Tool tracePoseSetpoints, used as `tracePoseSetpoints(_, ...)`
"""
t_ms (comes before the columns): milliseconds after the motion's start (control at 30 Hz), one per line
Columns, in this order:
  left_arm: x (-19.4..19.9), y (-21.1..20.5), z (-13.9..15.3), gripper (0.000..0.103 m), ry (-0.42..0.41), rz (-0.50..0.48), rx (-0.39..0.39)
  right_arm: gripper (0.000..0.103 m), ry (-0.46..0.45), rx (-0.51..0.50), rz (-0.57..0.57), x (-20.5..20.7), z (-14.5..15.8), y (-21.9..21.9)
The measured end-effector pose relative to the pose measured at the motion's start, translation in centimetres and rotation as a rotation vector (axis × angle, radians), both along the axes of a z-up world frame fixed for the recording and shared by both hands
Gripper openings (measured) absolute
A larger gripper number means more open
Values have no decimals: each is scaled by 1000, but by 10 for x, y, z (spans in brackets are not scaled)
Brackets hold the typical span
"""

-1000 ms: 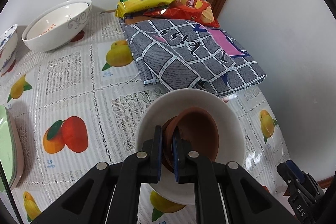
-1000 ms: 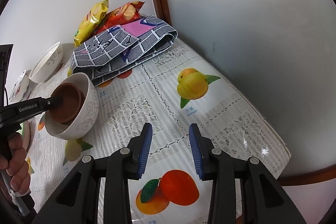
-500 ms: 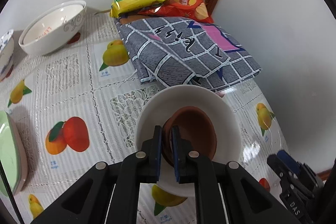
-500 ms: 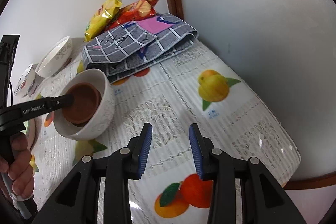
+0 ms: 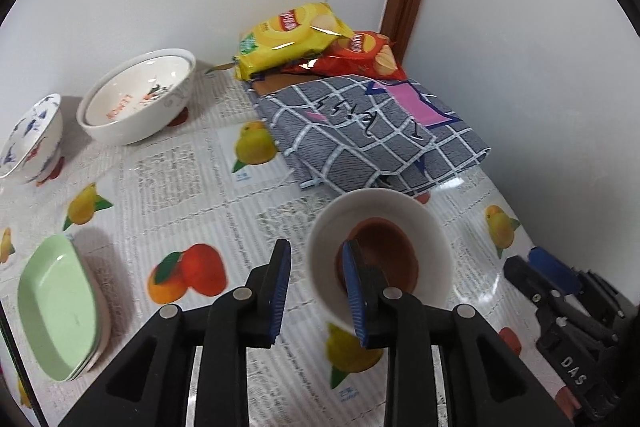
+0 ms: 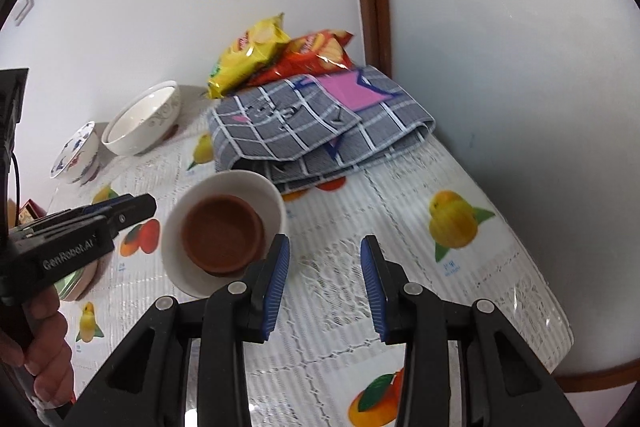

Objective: Organize plates and bowls
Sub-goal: 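Move both grippers to the rim of the white bowl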

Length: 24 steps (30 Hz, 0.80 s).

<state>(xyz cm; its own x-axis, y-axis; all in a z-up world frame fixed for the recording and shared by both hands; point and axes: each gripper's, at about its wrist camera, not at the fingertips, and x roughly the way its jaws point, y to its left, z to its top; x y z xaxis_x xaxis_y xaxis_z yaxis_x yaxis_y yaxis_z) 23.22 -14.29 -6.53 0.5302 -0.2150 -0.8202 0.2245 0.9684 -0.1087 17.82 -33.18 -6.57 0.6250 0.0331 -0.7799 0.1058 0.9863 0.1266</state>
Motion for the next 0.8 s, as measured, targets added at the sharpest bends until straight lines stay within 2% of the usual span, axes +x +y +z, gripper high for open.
tracePoseSetpoints(100, -4, 10, 3, 27, -9, 16, 10, 51, -21, -22, -5, -2, 8, 8)
tracePoseSetpoints(167, -8, 15, 6, 36, -24, 23, 29, 59, -34, -28, -8, -4, 12, 12)
tracePoseSetpoints(200, -10, 17, 7, 37, -32, 24, 31, 65, -37, -34, -11, -5, 14, 15)
tracePoseSetpoints(267, -15, 23, 11, 39, -46, 28, 29, 69, -45, -43, -23, -7, 17, 19)
tracePoseSetpoints(367, -23, 31, 17, 39, -66, 38, 26, 73, -46, -73, -26, -12, 19, 26)
tracePoseSetpoints(533, -35, 42, 26, 39, -92, 57, 23, 73, -44, -61, 11, -20, 22, 34)
tracePoseSetpoints(667, -43, 47, 33, 39, -111, 60, 32, 73, -67, -116, -35, -25, 28, 38)
tracePoseSetpoints(800, -47, 49, 36, 39, -118, 60, 39, 73, -58, -78, -14, -26, 30, 38)
